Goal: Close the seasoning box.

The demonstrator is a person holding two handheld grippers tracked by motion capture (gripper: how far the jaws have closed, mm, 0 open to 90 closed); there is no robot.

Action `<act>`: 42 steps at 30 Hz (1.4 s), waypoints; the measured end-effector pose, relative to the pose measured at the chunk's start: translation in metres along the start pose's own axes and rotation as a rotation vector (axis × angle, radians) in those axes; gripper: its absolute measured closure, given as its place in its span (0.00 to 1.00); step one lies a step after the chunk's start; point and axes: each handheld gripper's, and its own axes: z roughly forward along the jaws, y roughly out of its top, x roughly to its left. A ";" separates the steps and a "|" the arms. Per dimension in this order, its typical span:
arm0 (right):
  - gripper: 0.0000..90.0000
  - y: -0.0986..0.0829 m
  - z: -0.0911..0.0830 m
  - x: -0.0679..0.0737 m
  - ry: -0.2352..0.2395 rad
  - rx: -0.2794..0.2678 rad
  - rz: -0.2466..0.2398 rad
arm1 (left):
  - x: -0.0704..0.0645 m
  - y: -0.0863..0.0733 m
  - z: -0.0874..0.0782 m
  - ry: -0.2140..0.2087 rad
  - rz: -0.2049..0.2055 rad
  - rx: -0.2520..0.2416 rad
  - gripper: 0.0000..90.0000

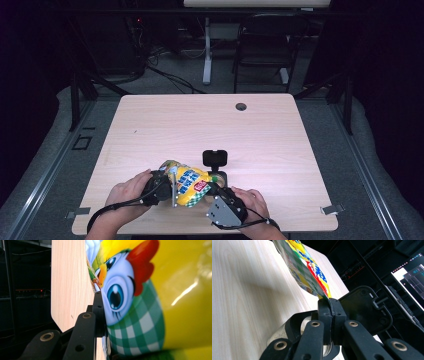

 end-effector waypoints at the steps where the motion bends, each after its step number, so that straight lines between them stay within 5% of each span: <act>1: 0.99 0.000 0.000 0.000 0.000 0.000 0.000 | 0.000 0.000 0.000 0.000 0.000 0.000 0.83; 18: 1.00 0.006 0.000 -0.001 0.004 0.021 -0.058 | -0.003 -0.005 0.002 -0.012 -0.033 -0.012 0.83; 42: 1.00 0.015 0.005 -0.012 0.049 0.007 -0.020 | -0.005 -0.012 0.007 -0.076 -0.135 -0.060 0.82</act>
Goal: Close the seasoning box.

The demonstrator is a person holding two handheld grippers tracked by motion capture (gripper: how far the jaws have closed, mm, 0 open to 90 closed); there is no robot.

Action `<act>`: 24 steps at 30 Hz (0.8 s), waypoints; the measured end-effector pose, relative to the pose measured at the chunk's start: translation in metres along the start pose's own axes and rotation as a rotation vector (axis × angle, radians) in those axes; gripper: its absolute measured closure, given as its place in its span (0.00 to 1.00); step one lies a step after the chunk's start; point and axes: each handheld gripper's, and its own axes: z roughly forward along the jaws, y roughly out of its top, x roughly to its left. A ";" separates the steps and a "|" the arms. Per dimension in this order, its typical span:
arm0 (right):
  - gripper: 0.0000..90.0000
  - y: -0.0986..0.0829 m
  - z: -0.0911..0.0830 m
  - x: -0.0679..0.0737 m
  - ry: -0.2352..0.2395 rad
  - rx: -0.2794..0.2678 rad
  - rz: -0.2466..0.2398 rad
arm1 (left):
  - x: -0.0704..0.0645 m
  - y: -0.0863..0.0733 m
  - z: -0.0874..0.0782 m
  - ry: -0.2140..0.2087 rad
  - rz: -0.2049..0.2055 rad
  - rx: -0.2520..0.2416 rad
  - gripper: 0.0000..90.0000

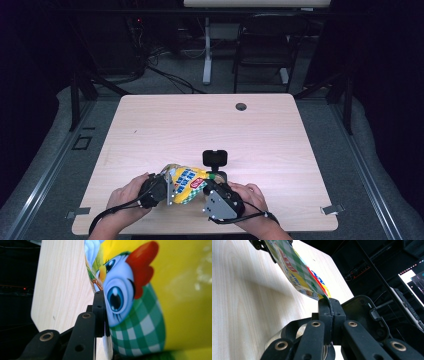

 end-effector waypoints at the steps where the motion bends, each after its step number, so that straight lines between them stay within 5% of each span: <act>1: 1.00 0.001 0.000 0.000 0.003 0.002 -0.001 | 0.000 -0.001 0.000 -0.007 -0.007 -0.006 0.83; 24: 1.00 0.006 -0.001 -0.003 -0.007 -0.009 -0.003 | -0.001 -0.004 0.003 -0.038 -0.086 -0.051 0.81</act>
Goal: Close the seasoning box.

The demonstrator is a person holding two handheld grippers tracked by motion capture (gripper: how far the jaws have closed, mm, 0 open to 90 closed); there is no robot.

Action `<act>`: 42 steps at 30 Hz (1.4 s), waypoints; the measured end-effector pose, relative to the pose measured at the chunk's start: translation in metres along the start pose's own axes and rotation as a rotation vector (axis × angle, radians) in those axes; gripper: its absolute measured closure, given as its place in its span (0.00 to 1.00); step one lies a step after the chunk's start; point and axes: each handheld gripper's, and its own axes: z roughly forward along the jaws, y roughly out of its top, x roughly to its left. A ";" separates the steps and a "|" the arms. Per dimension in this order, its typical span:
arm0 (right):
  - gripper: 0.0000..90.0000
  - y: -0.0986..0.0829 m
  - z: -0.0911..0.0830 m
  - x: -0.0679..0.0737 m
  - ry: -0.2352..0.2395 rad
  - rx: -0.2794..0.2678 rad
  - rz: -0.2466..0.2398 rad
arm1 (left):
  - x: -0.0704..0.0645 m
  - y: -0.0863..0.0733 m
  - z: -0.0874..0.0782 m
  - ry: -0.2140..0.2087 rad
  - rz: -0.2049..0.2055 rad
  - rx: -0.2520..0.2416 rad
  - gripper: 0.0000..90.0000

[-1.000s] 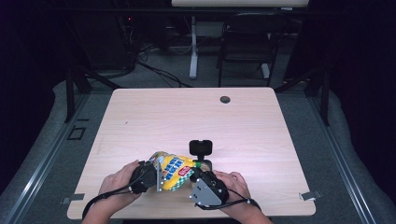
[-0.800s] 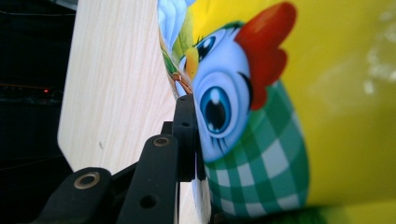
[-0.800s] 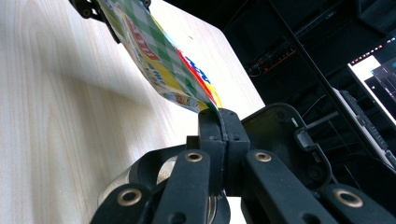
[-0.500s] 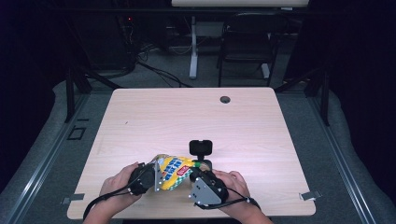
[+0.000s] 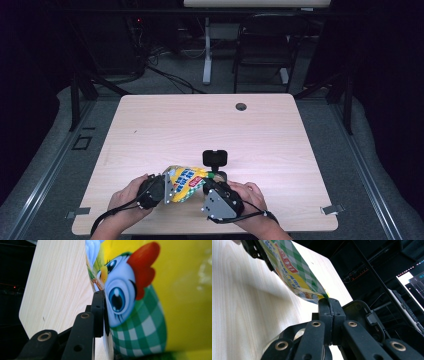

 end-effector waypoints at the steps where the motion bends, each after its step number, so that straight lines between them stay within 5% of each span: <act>1: 1.00 0.000 0.000 0.000 -0.002 -0.008 0.006 | 0.000 0.000 0.000 -0.003 0.000 -0.001 0.80; 13: 1.00 0.001 0.002 0.000 -0.005 0.002 -0.003 | -0.001 -0.002 0.003 -0.017 -0.012 -0.007 0.76; 42: 1.00 0.002 0.006 0.003 -0.003 -0.002 0.004 | 0.000 -0.008 0.016 -0.141 -0.102 -0.044 0.84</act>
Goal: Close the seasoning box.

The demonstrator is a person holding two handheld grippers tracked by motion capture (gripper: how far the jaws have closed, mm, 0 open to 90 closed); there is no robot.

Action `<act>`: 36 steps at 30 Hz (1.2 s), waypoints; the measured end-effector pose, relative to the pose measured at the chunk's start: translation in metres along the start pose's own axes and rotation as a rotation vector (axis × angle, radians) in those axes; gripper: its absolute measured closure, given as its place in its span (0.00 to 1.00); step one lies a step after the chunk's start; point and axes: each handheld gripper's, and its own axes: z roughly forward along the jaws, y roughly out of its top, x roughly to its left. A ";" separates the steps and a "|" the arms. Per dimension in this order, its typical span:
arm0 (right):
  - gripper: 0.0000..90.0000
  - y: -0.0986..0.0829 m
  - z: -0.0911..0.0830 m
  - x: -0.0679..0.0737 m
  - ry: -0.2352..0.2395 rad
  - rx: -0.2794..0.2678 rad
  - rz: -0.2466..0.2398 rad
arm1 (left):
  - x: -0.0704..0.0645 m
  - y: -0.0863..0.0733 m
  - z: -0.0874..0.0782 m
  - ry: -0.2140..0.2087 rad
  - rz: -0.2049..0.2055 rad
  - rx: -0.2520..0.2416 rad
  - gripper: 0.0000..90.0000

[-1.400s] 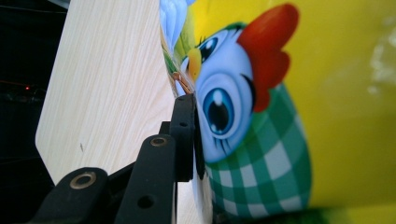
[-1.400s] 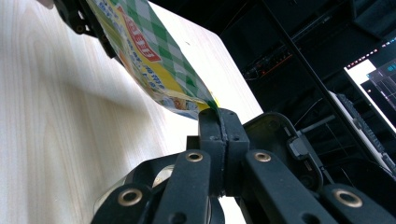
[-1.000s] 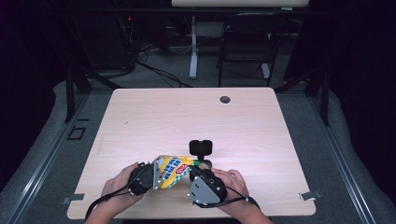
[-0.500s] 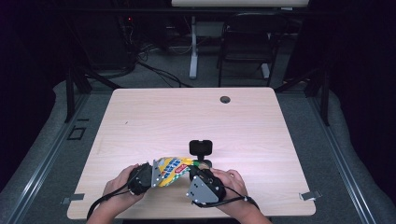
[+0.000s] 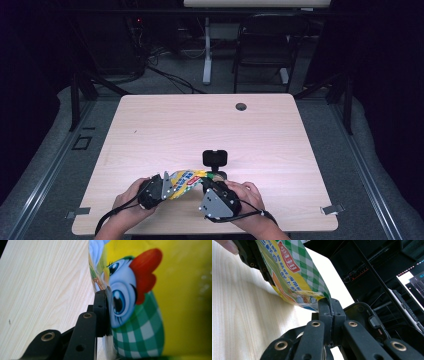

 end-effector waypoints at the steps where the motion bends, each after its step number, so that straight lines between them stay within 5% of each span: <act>1: 1.00 0.000 0.000 0.000 0.000 -0.002 0.002 | 0.000 0.000 0.000 0.000 -0.002 -0.002 0.84; 20: 1.00 0.001 0.001 0.000 0.006 -0.001 0.010 | -0.001 -0.001 0.003 -0.030 -0.024 0.001 0.81; 36: 0.91 0.003 0.003 0.000 0.003 -0.039 0.040 | 0.007 -0.009 0.007 -0.077 -0.095 -0.048 0.84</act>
